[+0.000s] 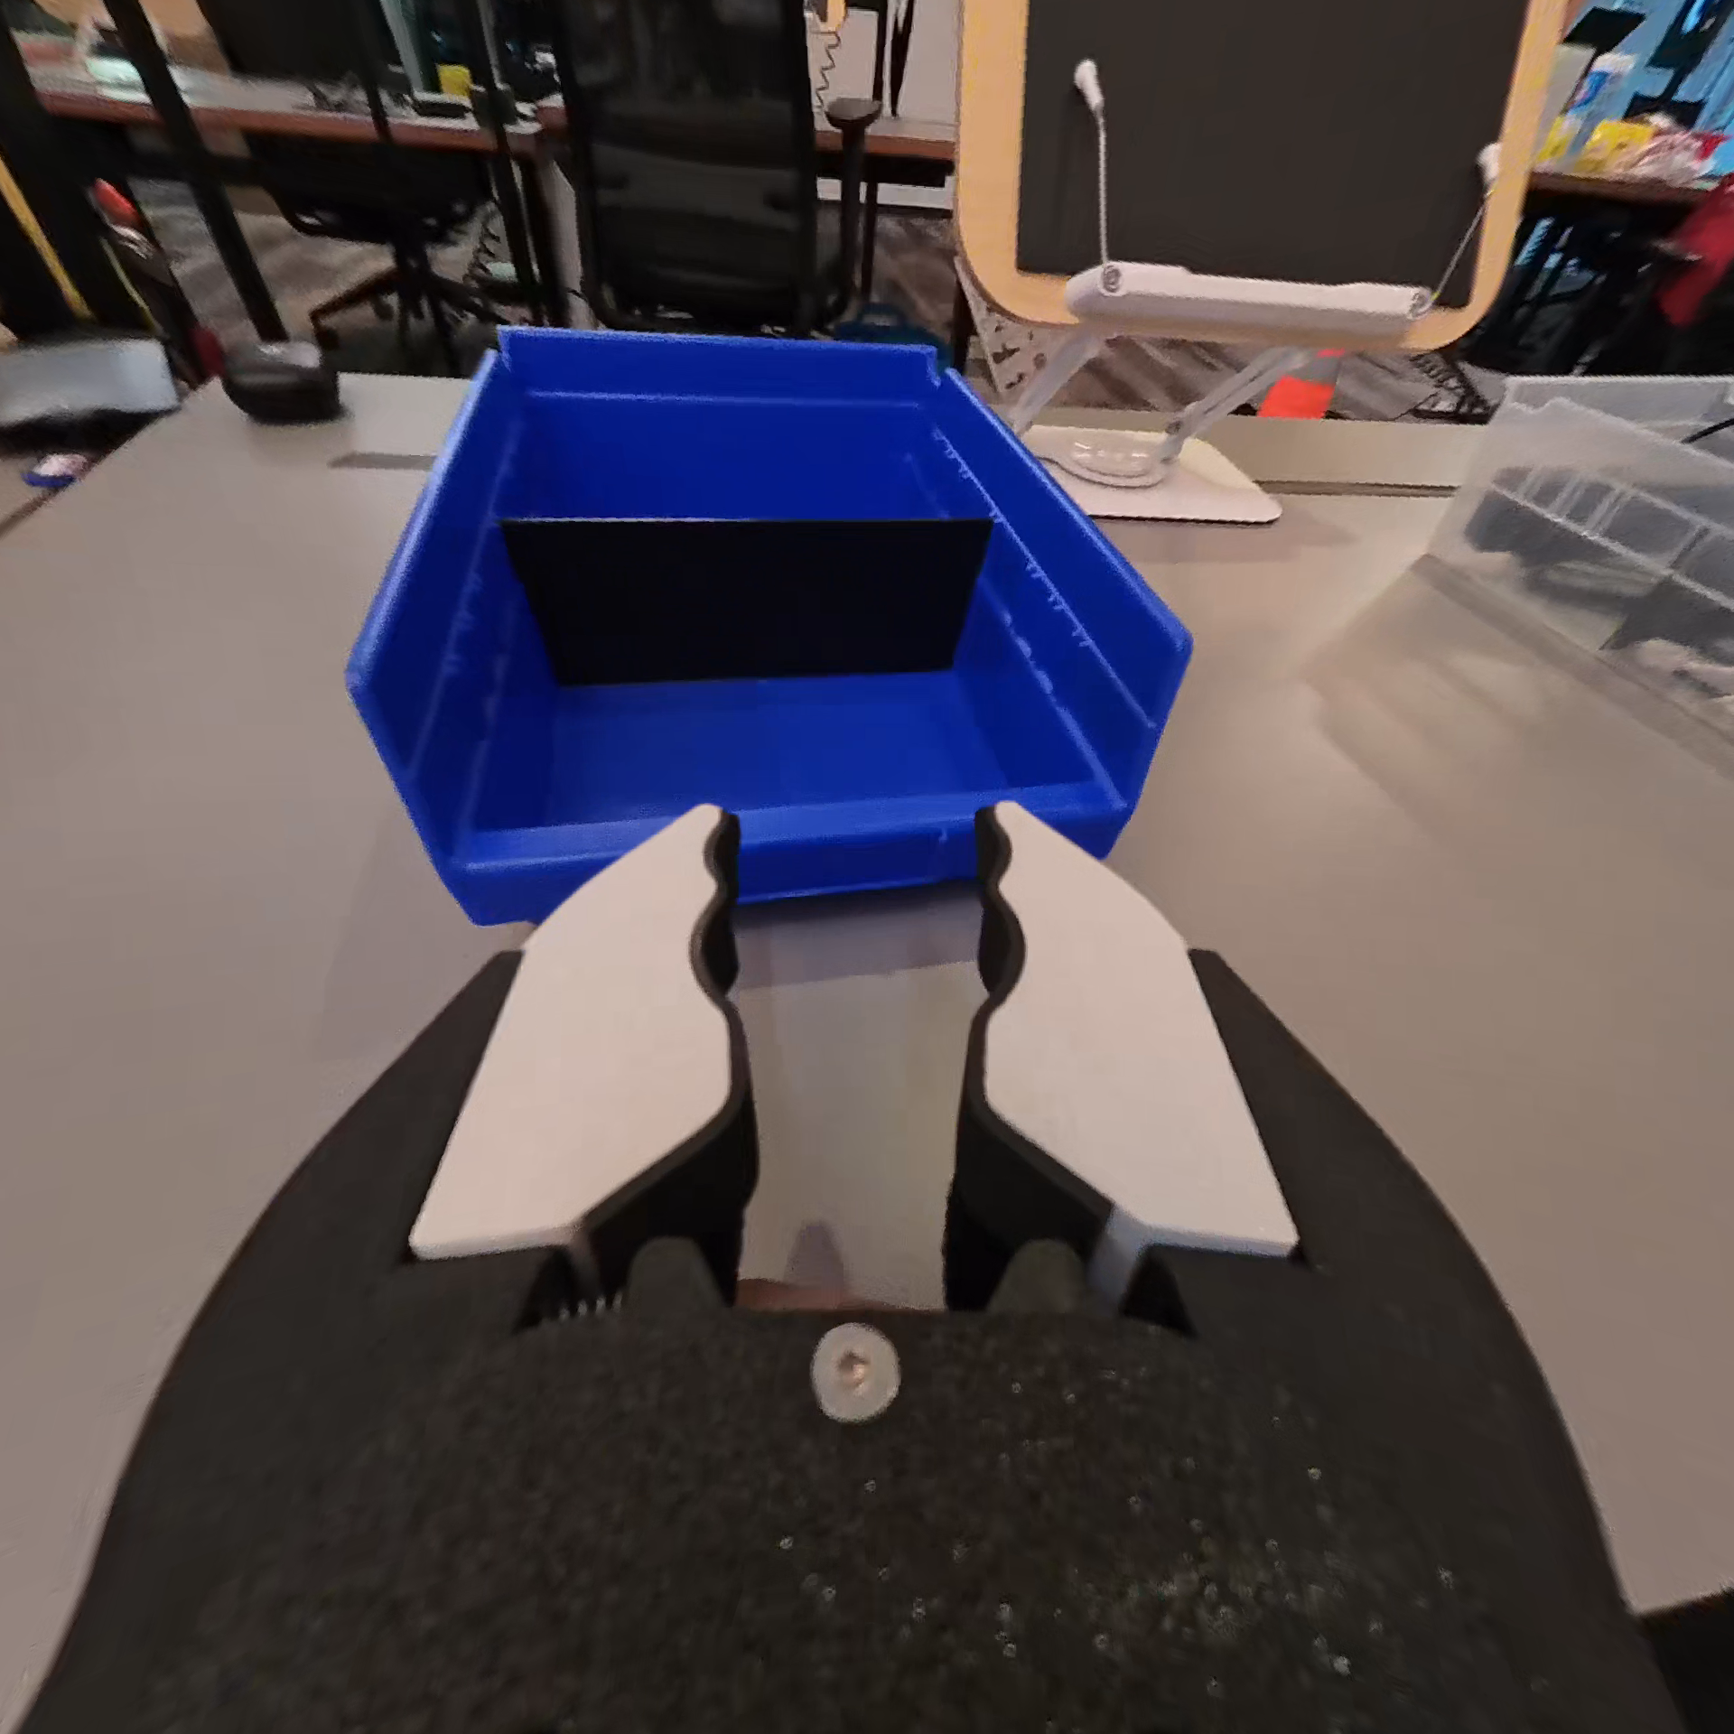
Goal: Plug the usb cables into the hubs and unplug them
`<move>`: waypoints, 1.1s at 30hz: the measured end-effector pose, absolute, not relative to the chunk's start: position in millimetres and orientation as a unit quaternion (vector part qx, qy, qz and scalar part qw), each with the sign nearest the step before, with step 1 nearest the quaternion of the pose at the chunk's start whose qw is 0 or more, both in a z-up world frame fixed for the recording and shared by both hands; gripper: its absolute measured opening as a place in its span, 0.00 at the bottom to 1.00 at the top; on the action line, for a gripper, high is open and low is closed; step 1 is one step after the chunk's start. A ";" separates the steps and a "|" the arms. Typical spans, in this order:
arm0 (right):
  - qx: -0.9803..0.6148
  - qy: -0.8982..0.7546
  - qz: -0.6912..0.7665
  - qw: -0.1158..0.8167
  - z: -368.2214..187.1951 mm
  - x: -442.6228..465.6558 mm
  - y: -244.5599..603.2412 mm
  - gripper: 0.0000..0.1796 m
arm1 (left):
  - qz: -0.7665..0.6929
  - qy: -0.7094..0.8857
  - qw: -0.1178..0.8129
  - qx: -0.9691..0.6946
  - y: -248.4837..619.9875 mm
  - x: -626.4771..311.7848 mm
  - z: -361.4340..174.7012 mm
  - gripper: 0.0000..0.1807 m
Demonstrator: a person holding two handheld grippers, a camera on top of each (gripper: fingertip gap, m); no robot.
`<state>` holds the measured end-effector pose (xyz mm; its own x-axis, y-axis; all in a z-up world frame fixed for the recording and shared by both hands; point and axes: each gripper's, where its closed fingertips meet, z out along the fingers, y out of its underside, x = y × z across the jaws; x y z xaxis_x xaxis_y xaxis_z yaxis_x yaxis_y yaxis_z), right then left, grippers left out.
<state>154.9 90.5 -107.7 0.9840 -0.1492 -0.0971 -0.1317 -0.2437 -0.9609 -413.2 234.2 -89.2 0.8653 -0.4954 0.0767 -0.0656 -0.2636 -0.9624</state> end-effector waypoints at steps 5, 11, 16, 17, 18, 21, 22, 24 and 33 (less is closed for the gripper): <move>-0.807 0.084 -0.008 0.584 -123.7 151.5 84.9 0.33 | -0.190 0.187 0.565 -0.781 231.0 -410.1 -94.6 0.25; -0.817 0.050 -0.047 0.573 -124.2 145.6 82.8 0.32 | -0.203 0.189 0.550 -0.787 228.3 -404.0 -100.3 0.25; -0.818 0.025 -0.063 0.571 -124.0 137.0 87.8 0.32 | -0.217 0.185 0.546 -0.787 229.2 -403.1 -101.1 0.26; -0.818 0.020 -0.063 0.572 -124.0 134.8 89.2 0.32 | -0.218 0.186 0.544 -0.788 229.7 -402.3 -102.0 0.26; -0.818 0.015 -0.060 0.572 -123.8 131.6 90.7 0.33 | -0.221 0.187 0.540 -0.790 229.8 -401.0 -103.4 0.26; -0.804 -0.034 -0.005 0.593 -115.8 98.8 99.4 0.38 | -0.235 0.193 0.528 -0.793 227.6 -393.8 -106.4 0.26; -0.801 -0.063 0.033 0.595 -114.0 77.5 102.2 0.40 | -0.241 0.196 0.525 -0.792 226.1 -390.5 -106.4 0.26; -0.805 -0.082 0.070 0.584 -116.5 47.5 112.5 0.49 | -0.245 0.206 0.522 -0.791 222.7 -384.0 -106.7 0.26; -0.806 0.007 0.085 0.585 -109.3 22.7 167.0 0.56 | -0.216 0.285 0.543 -0.760 203.8 -345.9 -106.6 0.33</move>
<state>22.7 167.0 -109.3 0.9855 0.0884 -0.1451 -0.1105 -0.3148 -0.9427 -345.9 203.8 -106.6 0.7449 -0.6669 0.0192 -0.1984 -0.2489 -0.9480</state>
